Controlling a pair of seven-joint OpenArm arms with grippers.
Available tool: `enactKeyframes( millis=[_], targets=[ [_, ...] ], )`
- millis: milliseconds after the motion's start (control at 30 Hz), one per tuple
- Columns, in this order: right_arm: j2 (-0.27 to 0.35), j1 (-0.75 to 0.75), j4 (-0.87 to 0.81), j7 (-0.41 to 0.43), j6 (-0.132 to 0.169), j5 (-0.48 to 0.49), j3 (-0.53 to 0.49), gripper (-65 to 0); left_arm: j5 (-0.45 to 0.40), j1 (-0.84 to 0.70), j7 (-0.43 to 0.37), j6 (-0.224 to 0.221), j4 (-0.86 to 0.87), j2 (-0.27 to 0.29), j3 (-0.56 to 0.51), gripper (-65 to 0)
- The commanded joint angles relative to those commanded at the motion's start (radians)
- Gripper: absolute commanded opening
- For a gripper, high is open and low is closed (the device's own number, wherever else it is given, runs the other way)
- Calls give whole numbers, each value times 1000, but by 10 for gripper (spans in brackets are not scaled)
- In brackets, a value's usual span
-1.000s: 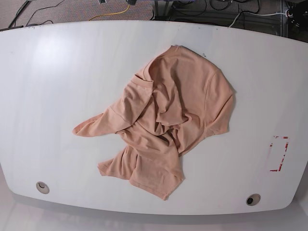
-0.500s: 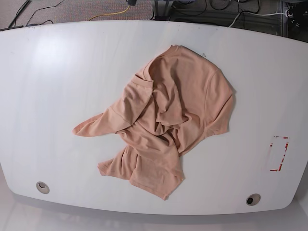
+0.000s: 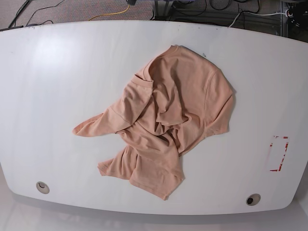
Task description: Layout the t-shirt on the table in an organized manner, then fold the t-shirt properly
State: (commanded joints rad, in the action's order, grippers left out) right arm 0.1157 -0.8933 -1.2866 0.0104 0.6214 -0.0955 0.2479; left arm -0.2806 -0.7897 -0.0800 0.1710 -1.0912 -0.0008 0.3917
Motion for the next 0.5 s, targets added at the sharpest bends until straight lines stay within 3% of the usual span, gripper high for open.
enactKeyframes(
  millis=[267,500],
  targets=[
    [2,-67,-132,-14,-3,-1,-1,-608,19,-63,10,2,-115,-17,-2,-650],
    [6,-162,-300,-36,7,22,-6,-611,108,-169,37,6,-336,-40,-13,-650]
  ],
)
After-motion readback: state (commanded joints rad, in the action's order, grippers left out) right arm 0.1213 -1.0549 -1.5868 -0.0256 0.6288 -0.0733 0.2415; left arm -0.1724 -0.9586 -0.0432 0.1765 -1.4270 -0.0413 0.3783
